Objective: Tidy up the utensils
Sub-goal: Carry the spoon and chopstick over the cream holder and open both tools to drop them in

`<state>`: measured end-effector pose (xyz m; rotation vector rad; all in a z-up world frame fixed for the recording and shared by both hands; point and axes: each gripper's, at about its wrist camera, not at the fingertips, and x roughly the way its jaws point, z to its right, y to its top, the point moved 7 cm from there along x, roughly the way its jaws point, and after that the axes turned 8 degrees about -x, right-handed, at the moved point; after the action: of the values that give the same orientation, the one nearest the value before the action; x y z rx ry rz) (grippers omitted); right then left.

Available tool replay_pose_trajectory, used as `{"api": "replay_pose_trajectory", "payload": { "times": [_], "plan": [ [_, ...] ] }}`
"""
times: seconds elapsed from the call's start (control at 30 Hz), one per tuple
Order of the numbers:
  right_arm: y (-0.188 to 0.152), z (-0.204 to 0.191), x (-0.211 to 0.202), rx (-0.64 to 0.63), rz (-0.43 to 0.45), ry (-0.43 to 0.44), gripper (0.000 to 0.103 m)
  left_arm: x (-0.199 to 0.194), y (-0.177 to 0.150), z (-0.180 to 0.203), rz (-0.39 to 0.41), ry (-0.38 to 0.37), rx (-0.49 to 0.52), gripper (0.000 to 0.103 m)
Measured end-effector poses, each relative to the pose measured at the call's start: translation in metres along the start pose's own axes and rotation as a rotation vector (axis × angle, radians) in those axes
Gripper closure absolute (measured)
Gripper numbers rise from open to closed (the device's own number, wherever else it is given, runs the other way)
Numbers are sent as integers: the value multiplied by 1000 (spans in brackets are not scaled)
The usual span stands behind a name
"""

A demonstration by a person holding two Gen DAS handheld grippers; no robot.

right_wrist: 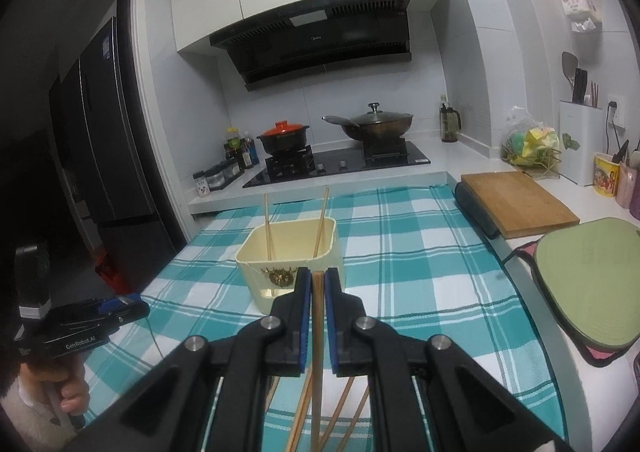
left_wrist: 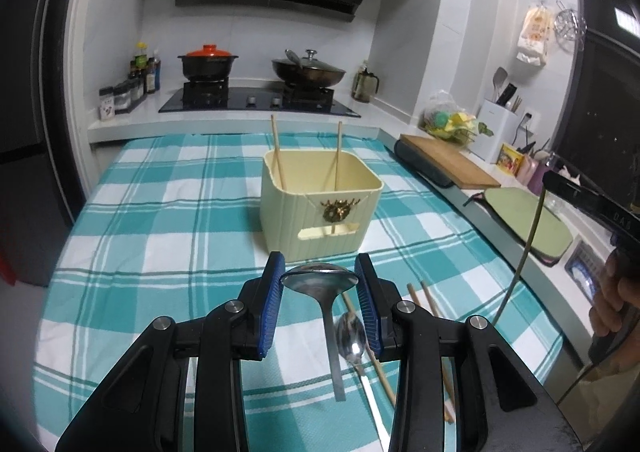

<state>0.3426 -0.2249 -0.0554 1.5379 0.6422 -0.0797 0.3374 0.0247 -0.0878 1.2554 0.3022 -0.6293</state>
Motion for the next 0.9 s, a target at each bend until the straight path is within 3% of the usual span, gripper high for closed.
{"api": "replay_pose_trajectory", "payload": {
  "times": [0.23,0.5,0.73,0.9],
  "plan": [
    [40,-12,5,-51,52,8,96,-1,48,5,19,-32,-10,67],
    [100,-21,39,-81,76,50,96,14,118,13,56,-39,6,67],
    [156,-19,82,-91,102,58,96,47,182,18,108,-16,19,67],
    [188,-18,116,-114,142,46,96,83,202,20,119,6,29,67]
  ]
}}
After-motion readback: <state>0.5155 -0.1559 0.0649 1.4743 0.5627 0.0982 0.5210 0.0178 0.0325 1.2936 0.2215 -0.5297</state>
